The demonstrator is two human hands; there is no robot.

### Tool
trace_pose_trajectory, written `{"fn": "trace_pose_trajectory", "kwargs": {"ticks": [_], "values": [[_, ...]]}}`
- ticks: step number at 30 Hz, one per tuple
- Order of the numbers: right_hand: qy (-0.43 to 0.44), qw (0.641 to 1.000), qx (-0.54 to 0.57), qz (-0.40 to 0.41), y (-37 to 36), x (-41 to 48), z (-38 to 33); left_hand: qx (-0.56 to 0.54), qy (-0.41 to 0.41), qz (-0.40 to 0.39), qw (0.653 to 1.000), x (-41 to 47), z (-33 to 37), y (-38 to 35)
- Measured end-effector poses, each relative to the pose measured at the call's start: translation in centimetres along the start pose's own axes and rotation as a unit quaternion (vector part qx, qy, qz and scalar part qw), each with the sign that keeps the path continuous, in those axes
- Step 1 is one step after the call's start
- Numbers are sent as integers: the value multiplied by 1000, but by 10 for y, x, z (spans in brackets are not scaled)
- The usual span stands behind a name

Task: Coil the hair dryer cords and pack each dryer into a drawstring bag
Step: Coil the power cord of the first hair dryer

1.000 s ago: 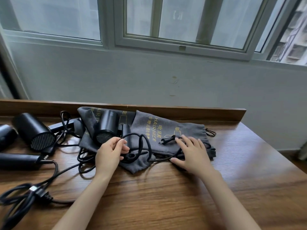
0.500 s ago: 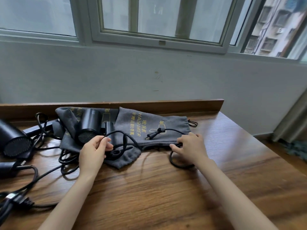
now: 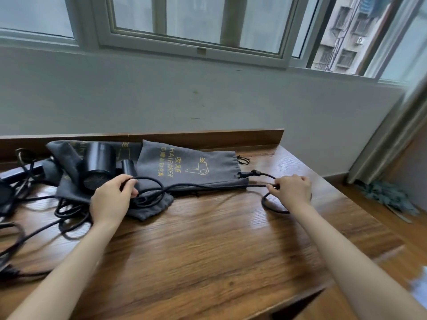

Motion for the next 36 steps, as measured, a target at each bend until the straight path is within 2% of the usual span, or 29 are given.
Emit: {"fn": "trace_pose_trajectory", "kwargs": {"ticks": [4,8,10,13,15,16,19,21,22,23,25,26,29,32,33,34,35,36], "values": [[-36,999,-26,13,-8,-7,19,1,5,-10,1000,2,-2,-3],[-60,998,10,-31,-22,-15,18,8,-2,12,1000,-1,1,-1],[-34,998,49,-27,-21,-14,1,34,-29,30,999,-4,6,1],[53,977,199,51,10,-14,-39,78,-75,43,993,-8,14,1],[115,936,320,91,38,-19,-77,84,-83,42,992,-9,15,1],[153,916,362,75,49,-24,-102,82,-81,40,993,-9,15,1],[257,863,430,-71,62,-42,-187,51,-70,29,996,-7,10,1],[283,847,430,-132,63,-54,-226,-2,-48,29,998,-9,7,3],[285,830,455,-153,65,-59,-237,-29,-32,32,999,-10,5,4],[273,796,505,-192,66,-63,-244,-49,-15,36,998,-11,2,5],[236,683,612,-323,60,-75,-253,-79,16,42,996,-11,-2,6],[231,637,631,-377,58,-81,-256,-95,28,40,994,-10,-5,5],[247,591,648,-412,57,-84,-259,-163,36,18,986,-10,-7,0],[214,553,688,-418,57,-76,-260,-308,48,-33,950,-11,-2,-6],[198,552,699,-409,57,-72,-260,-349,54,-50,934,-11,0,-6],[177,566,707,-385,58,-67,-260,-379,54,-65,922,-11,3,-5],[153,597,709,-342,57,-60,-257,-400,50,-77,912,-11,5,-4],[128,643,702,-279,55,-52,-251,-416,42,-91,904,-12,8,-2]]}}
Point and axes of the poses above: each hand's wrist, its own x-axis towards the middle knuckle, its own y-axis out of the back of the hand, z = x × y, the point moved 7 cm from there along x, towards the middle knuckle, and after that the axes turned 2 degrees about x, right-handed, at the moved point
